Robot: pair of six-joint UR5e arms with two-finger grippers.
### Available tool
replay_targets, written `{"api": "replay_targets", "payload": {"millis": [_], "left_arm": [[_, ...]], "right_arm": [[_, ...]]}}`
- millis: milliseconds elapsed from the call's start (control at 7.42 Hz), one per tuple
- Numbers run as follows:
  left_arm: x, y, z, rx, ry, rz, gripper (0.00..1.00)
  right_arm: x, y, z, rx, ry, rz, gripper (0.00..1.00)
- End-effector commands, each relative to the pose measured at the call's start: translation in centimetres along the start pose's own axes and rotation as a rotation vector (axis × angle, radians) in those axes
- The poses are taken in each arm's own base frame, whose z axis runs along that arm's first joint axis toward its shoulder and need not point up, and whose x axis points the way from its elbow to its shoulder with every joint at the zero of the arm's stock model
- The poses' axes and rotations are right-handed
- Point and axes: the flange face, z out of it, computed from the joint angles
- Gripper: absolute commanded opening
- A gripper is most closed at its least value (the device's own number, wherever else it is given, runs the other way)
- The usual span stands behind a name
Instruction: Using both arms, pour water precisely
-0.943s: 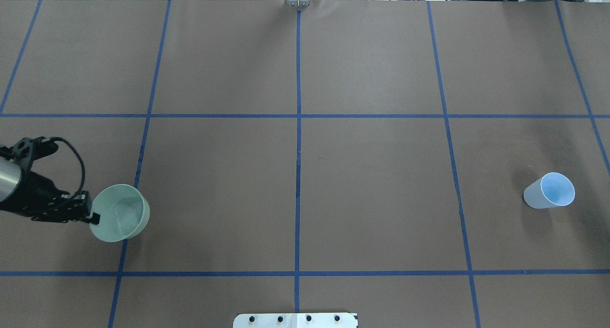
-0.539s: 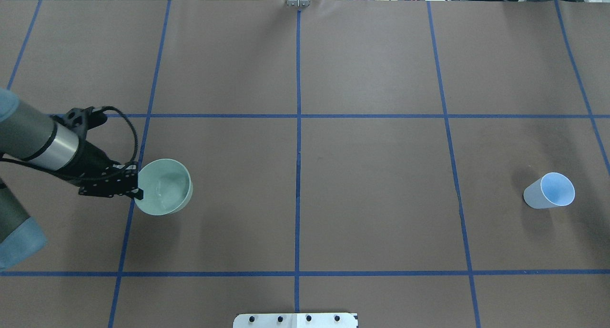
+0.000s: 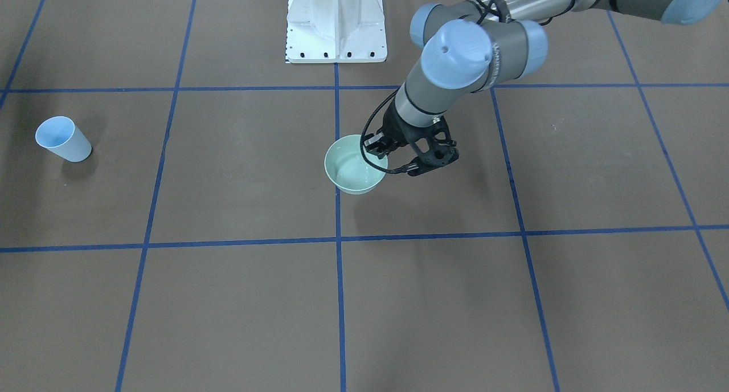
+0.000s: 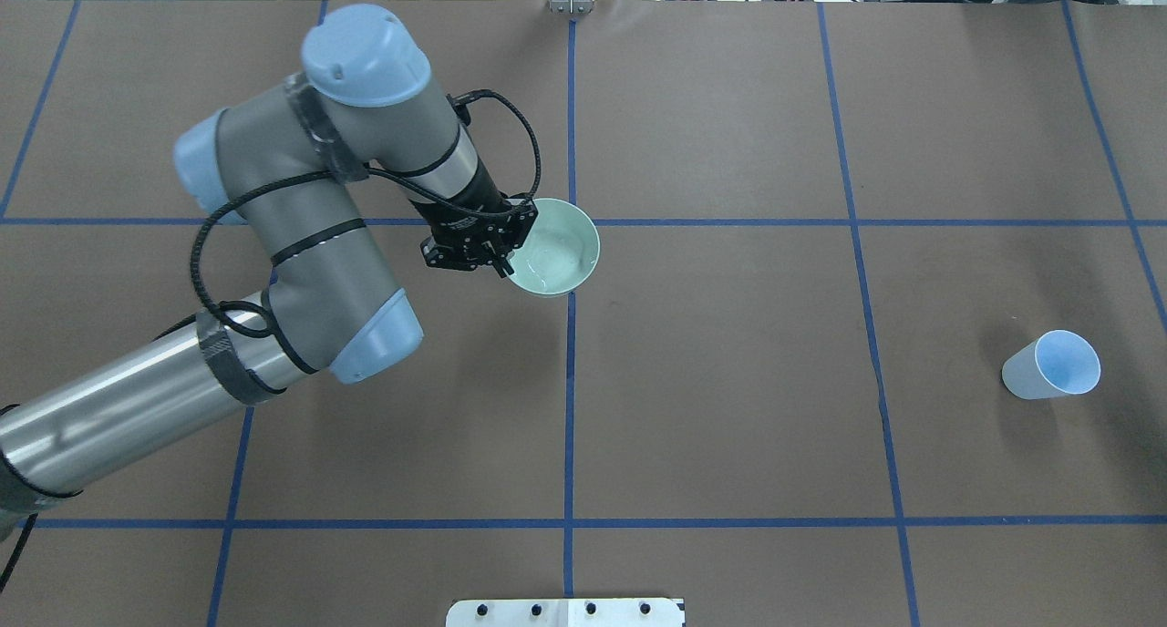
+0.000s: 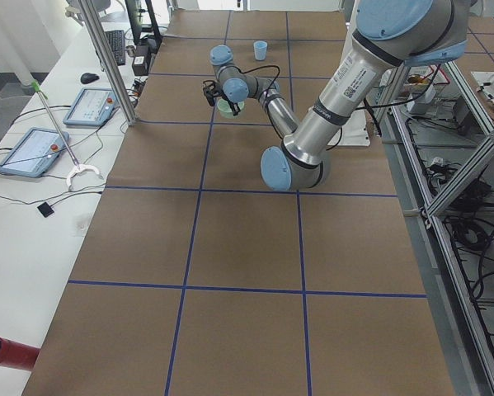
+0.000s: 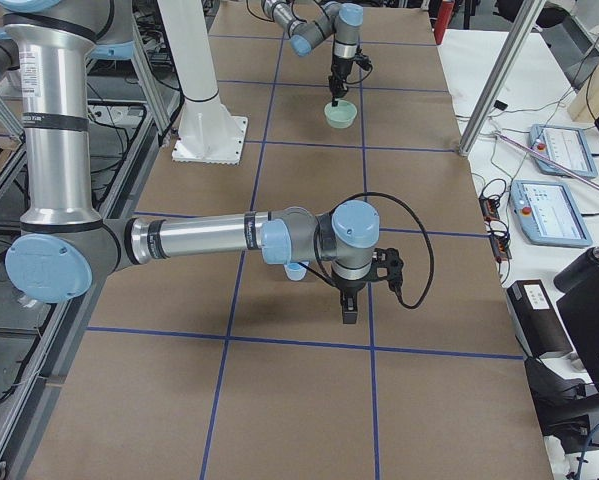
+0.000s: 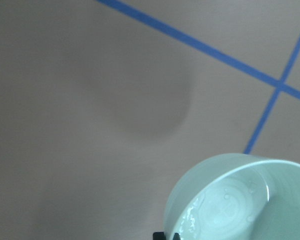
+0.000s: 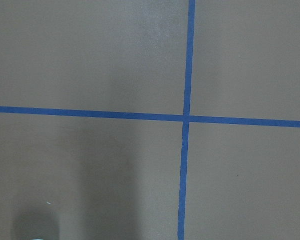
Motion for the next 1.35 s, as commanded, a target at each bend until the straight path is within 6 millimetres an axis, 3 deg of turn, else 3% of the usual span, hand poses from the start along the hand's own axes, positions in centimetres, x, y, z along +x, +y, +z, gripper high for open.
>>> {"api": "replay_targets", "payload": {"millis": [0,269,539,808,1077,1212], "left_arm": [[0.9,0.3,4.5,0.018,-0.016,0.006,0.0],[0.4,0.5,7.3,0.002,-0.034,0.011,0.0],[0.1,0.4,8.6,-0.004,-0.03,0.022,0.0],[0.8,0.1,7.1,0.021,0.013,0.048,1.0],[1.5,-2.0,-1.0,0.113,0.121,0.053,1.0],[0.4,-3.1,-3.0,0.137,0.139,0.044,1.0]], "right_arm": [[-0.1,0.0,-0.1,0.001,-0.004,-0.001,0.99],[-0.2,-0.3,-0.2,0.004,-0.004,-0.002,0.99],[-0.5,-0.6,-0.4,0.006,-0.003,-0.006,0.99],[-1.2,-1.5,-1.0,0.017,-0.005,-0.017,0.99],[-1.5,-1.3,-1.3,0.027,-0.015,-0.028,0.99],[-1.4,-0.6,-1.2,0.023,-0.018,0.001,0.99]]}}
